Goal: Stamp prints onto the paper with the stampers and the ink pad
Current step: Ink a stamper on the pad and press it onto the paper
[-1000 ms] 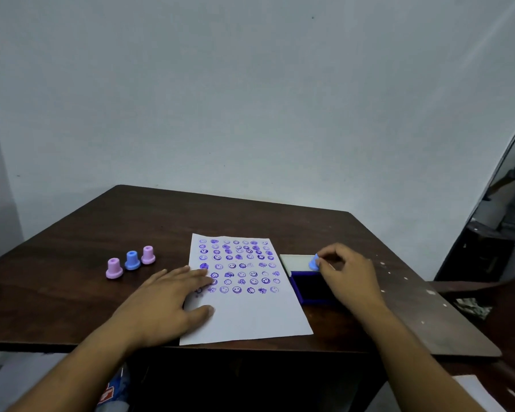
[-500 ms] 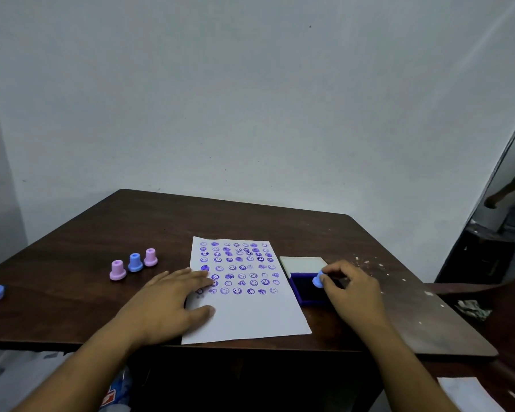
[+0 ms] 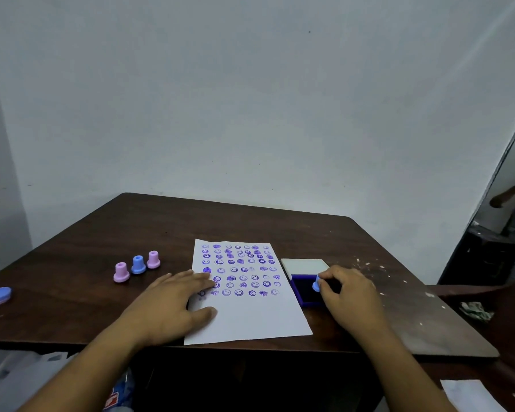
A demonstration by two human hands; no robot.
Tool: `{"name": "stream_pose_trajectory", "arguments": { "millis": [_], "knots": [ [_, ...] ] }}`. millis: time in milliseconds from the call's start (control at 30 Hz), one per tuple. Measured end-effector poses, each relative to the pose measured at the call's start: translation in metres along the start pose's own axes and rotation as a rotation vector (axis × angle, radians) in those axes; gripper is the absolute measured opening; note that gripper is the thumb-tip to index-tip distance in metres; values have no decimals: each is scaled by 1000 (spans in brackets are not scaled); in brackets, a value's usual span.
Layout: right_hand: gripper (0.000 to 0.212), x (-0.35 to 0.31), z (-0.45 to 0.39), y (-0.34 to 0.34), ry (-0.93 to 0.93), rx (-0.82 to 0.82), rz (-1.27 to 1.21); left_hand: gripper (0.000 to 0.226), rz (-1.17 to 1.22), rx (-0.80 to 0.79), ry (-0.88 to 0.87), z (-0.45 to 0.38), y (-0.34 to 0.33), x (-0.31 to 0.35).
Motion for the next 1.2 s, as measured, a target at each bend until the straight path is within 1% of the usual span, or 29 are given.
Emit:
{"name": "stream_pose_trajectory", "arguments": {
  "millis": [133, 333, 600, 733, 933, 1067, 1200],
  "knots": [
    [2, 1, -1, 0, 6, 11, 4, 72, 3, -2, 1, 0, 0, -1],
    [4, 1, -2, -1, 1, 1, 24, 73, 6, -3, 2, 0, 0, 0],
    [11, -1, -1, 0, 5, -25, 74, 64, 2, 27, 3, 1, 1, 2],
    [10, -3, -2, 1, -12, -36, 55, 64, -8, 30, 1, 1, 0, 3],
    [12, -15, -3, -2, -63, -16, -113, 65, 1, 28, 2, 1, 1, 2],
    [14, -38, -3, -15, -58, -30, -268, 66, 1, 34, 4, 1, 0, 2],
    [11, -54, -3, -27, -40, -58, -325, 67, -2, 32, 6, 1, 0, 1]
  ]
}}
Point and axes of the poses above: each hand's wrist, its own z-axis away from the middle knuckle, its own y-axis out of the back of the hand, x = y × z, the point moved 1 cm from there along -z, towards the middle knuckle, and after that the axes turned 2 degrees about -x, right-handed, at the moved point
